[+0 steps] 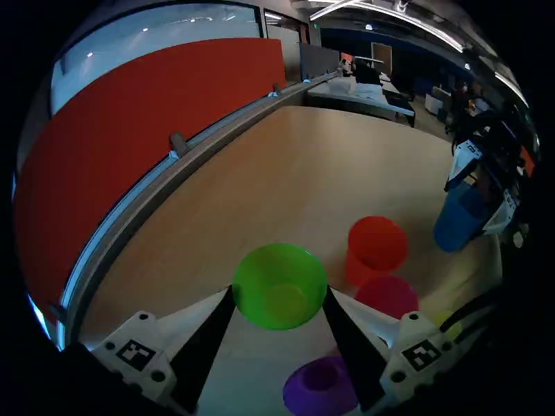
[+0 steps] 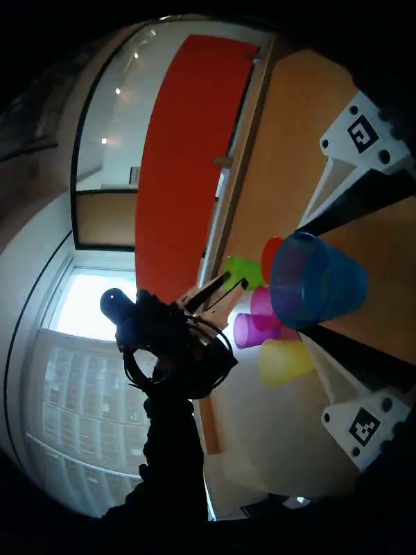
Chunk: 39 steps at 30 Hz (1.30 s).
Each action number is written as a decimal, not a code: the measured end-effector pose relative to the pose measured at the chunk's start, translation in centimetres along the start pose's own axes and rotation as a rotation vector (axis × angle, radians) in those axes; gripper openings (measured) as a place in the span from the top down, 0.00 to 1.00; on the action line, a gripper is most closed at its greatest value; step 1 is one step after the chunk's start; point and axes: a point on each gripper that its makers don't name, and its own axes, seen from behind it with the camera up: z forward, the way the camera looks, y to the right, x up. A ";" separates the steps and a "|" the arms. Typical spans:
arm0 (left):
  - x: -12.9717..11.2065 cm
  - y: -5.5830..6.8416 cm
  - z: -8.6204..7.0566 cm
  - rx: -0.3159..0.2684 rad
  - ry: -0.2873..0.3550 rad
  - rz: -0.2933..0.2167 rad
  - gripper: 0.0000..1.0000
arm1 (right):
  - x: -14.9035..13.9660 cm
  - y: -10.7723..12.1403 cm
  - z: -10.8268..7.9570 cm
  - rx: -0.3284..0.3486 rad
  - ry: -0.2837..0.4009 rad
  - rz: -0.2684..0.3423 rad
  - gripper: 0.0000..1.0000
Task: Pour water
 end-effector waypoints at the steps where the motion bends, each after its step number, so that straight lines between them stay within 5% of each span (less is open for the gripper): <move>1: 0.0 0.0 -0.3 0.005 0.004 0.001 0.12 | 0.0 0.0 0.0 0.000 0.000 -0.001 0.08; 15: 1.3 -0.2 -6.4 0.107 0.100 -0.007 0.13 | 0.9 -0.5 -0.8 -0.006 0.007 -0.020 0.08; 39: 3.0 6.5 -15.3 0.150 0.349 -0.076 0.12 | 2.3 -1.8 -1.9 -0.012 0.036 -0.033 0.08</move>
